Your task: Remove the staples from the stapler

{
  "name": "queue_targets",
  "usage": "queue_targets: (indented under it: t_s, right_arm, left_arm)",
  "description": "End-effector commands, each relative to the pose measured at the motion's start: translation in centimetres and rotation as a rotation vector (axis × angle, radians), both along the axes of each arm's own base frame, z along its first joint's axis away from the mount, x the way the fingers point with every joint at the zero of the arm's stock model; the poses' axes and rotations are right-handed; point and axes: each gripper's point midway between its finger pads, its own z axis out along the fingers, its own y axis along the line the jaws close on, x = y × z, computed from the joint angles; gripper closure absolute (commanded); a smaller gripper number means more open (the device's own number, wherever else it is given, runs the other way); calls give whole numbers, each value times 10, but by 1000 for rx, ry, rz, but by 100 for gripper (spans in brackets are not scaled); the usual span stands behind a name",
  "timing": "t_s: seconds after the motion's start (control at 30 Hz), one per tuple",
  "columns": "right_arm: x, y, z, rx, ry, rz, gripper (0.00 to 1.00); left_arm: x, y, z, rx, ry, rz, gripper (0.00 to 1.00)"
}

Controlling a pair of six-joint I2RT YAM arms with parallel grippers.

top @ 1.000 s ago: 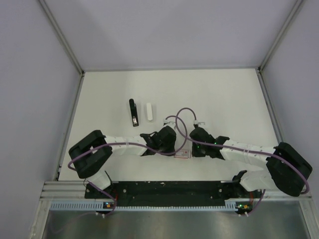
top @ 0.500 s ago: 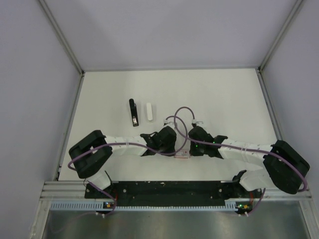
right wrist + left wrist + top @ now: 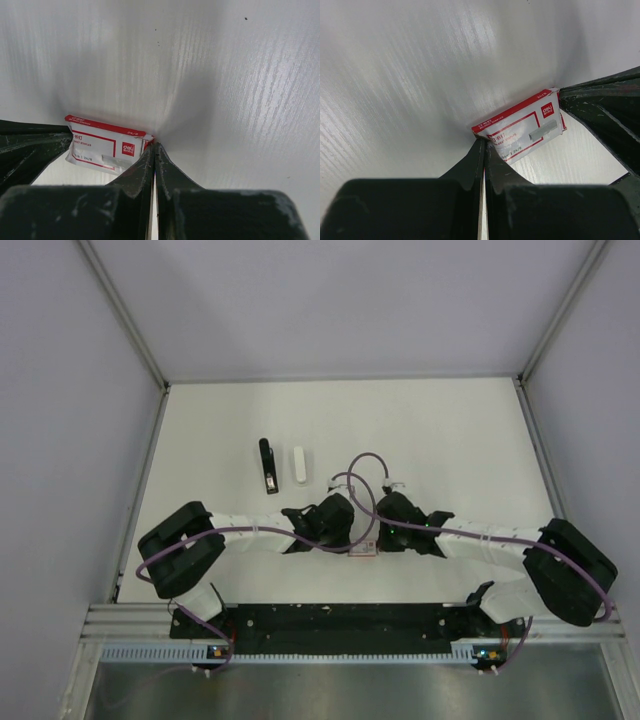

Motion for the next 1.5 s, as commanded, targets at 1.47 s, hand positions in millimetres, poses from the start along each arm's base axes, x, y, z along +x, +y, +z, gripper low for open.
queue_targets:
  t_s: [1.47]
  right_arm:
    - [-18,0,13,43,-22,-14,83]
  left_arm:
    - [-1,-10,12,-33,-40,19,100]
